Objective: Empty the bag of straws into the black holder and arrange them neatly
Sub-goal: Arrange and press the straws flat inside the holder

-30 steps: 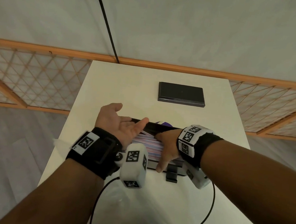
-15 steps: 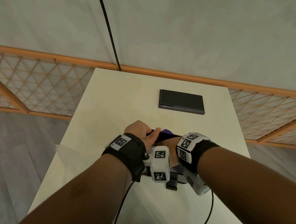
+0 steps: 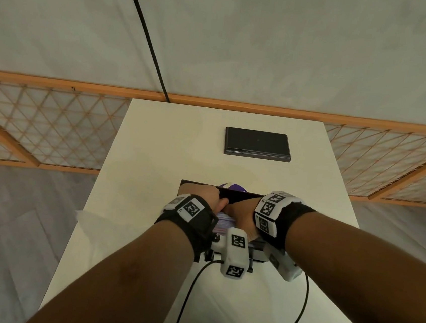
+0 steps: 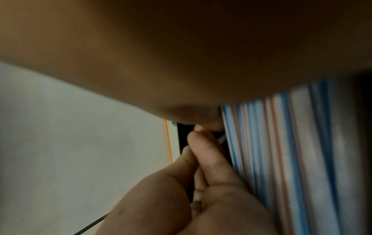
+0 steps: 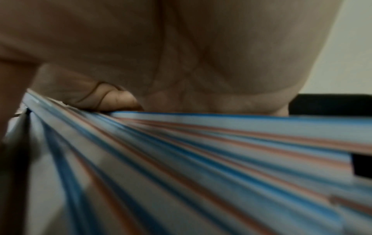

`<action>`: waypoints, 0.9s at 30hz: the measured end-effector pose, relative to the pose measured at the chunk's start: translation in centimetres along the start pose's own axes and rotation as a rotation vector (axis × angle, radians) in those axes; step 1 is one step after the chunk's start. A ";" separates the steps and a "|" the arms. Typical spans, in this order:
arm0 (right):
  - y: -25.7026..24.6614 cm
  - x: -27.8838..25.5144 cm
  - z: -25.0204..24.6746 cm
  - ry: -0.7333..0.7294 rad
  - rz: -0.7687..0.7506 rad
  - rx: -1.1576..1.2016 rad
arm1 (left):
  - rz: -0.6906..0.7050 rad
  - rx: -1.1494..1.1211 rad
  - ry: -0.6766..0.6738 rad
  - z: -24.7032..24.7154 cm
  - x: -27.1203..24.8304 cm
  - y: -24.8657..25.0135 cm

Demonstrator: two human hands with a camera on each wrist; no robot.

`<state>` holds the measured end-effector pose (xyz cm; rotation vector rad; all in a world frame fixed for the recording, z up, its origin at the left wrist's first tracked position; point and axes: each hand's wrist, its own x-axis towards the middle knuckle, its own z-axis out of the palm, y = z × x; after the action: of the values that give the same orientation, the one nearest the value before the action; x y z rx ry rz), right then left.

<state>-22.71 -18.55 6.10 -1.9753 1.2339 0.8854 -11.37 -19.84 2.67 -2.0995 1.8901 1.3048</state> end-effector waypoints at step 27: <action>-0.2 -0.3 0.7 0.067 0.128 0.127 | -0.110 -0.706 0.561 -6.6 -3.3 -6.5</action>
<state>-22.75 -17.80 5.95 -1.8556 1.4322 0.7869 -2.08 -18.97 5.71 -3.1443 1.5412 1.6619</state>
